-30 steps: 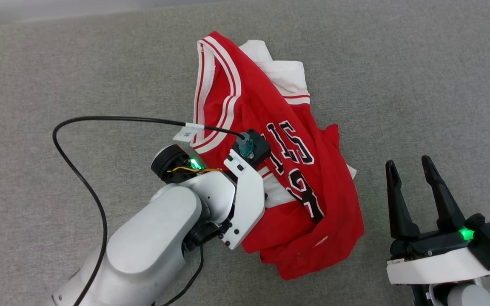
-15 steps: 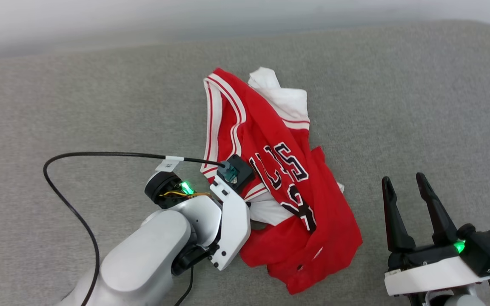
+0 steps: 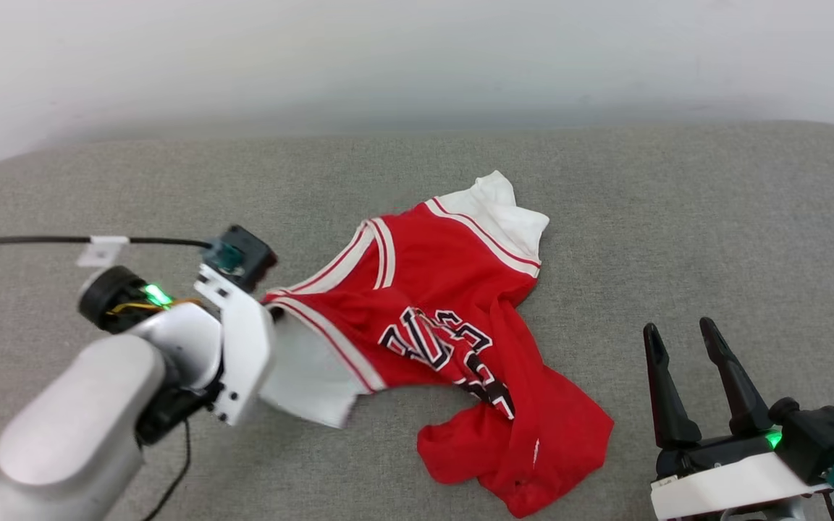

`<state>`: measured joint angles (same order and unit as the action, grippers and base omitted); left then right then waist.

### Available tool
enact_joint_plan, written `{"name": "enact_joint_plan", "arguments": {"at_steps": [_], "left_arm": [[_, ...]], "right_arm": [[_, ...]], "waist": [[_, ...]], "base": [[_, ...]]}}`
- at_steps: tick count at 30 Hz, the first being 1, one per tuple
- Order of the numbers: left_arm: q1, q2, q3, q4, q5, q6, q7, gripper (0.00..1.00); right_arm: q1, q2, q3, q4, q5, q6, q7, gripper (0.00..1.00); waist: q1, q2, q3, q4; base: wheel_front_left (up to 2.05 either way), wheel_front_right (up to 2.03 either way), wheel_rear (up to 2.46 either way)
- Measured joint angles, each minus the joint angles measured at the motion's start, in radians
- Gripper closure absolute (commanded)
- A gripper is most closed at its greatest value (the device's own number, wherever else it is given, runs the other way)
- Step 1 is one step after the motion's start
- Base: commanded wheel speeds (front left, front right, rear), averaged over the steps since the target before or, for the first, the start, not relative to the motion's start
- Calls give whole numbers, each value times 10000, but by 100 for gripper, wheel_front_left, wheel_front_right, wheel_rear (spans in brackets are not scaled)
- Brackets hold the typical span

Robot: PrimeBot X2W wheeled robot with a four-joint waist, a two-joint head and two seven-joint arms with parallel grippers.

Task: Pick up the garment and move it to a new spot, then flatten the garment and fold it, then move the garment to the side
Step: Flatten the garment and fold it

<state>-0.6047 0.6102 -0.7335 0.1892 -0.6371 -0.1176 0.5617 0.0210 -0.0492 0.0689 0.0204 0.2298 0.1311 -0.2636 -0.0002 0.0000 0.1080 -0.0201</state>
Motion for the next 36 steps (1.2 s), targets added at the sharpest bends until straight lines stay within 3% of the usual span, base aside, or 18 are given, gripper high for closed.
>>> {"name": "enact_joint_plan", "arguments": {"at_steps": [5, 6, 7, 8, 14, 22, 31, 36], "left_arm": [[-578, 706, 389, 360, -73, -25, 153, 100], [-705, 790, 435, 485, 10, -27, 100, 95], [-808, 834, 489, 650, 77, -19, 29, 31], [-866, 826, 569, 828, 79, 50, -56, 0], [-920, 330, 805, 1685, 109, 414, -1208, 0], [-266, -479, 1327, 2123, 290, 1386, -4000, 0], [1028, -1005, 2023, 1011, 422, 2174, -7459, 0], [2360, -1118, 2261, 13, 708, 2811, -8123, 0]], "right_arm": [[-69, -2, 52, 29, 100, -2, 0, 0], [-117, -2, 75, 48, 100, -2, 0, 0], [-171, -2, 98, 52, 100, -2, 0, 0], [-231, -2, 104, 54, 100, 0, 0, 0], [-453, -2, 104, 75, 94, 0, 0, 0], [-392, -4, -190, 178, -123, 0, 0, 0], [-61, -2, -616, 186, -290, 0, 0, 0], [169, -2, -690, 138, -399, 0, 0, 0]], "waist": [[1, 0, 228, -19], [0, 0, 289, -31], [0, 0, 354, -43], [1, 0, 422, -57], [1, 0, 764, -105], [2, 0, 509, 199], [1, 0, -334, 833], [1, 0, -751, 1181]], "base": [[0, 0, 0], [0, 0, 0], [0, 0, 0], [0, 0, 0], [0, 0, 0], [0, 0, 0], [0, 0, 0], [0, 0, 0]]}}
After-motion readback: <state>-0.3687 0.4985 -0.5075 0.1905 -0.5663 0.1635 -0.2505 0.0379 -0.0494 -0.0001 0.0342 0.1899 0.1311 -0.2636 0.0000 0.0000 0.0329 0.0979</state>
